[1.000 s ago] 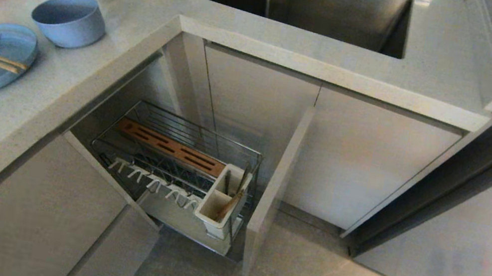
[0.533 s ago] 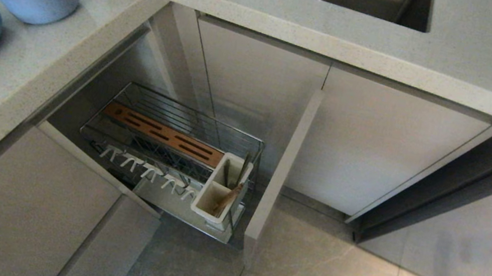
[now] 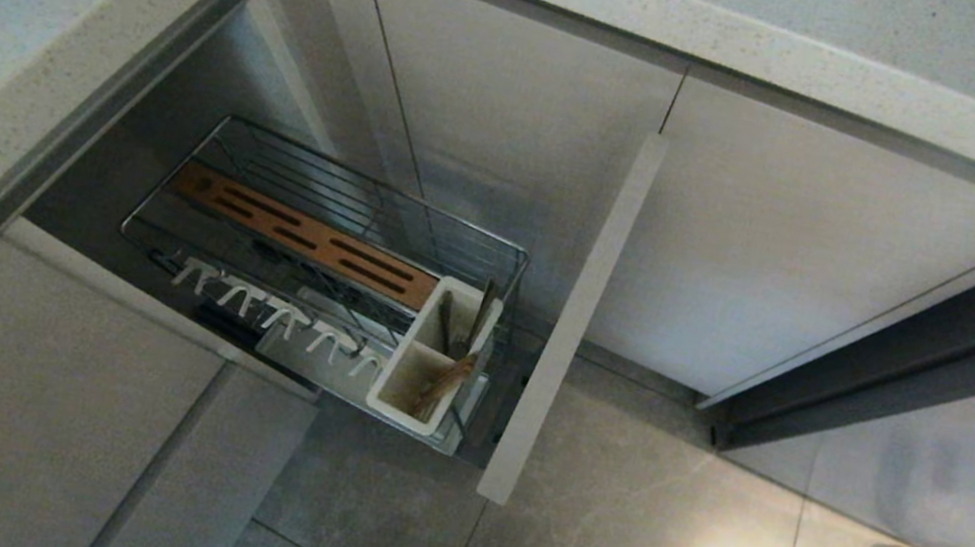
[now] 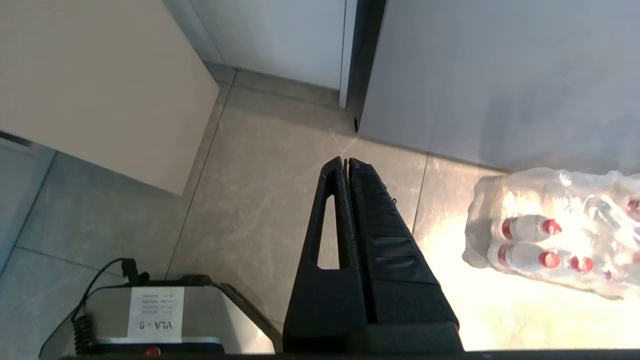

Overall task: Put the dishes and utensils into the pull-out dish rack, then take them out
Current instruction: Pick up the bowl and place it in the cupboard

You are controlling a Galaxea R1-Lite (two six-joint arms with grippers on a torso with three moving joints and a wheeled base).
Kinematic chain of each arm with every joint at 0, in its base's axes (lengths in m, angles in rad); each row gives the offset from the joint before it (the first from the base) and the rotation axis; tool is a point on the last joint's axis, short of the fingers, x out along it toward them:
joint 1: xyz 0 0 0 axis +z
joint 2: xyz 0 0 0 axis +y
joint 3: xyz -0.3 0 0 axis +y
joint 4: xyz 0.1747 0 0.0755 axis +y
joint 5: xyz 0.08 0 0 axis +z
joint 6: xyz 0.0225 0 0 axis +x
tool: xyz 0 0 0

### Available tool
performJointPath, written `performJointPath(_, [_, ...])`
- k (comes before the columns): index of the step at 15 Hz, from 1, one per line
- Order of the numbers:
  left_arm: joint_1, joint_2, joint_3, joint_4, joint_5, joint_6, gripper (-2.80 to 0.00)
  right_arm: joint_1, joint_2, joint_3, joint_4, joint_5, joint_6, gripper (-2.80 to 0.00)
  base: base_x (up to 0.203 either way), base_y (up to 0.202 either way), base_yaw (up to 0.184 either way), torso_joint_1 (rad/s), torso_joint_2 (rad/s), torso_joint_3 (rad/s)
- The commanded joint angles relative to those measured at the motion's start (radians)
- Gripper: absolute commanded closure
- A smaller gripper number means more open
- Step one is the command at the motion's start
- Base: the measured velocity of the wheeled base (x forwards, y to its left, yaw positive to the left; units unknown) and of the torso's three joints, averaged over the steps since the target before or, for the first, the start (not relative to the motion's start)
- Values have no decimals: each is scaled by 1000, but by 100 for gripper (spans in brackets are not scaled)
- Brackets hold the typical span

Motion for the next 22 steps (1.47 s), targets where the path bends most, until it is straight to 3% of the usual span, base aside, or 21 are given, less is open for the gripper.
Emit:
performJointPath(1, [1, -1, 0, -1, -1, -1, 0, 0, 1, 0, 0, 0, 0, 0, 0, 0, 0, 2, 2, -139])
performJointPath(13, [0, -2, -14, -4, 3, -3, 0, 0, 0, 0, 0, 0, 0, 0, 0, 0, 0, 0, 0, -11])
performJointPath(16, [1, 6, -242, 28, -2, -23, 0, 0, 0, 0, 0, 0, 0, 0, 0, 0, 0, 0, 0, 0])
performJointPath(19, [0, 92, -603, 122, -25, -29, 0, 0, 1, 0, 0, 0, 0, 0, 0, 0, 0, 0, 0, 0])
performJointPath(22, [-33, 318, -984, 195, -19, -20, 0, 0, 0, 0, 0, 0, 0, 0, 0, 0, 0, 0, 0, 0])
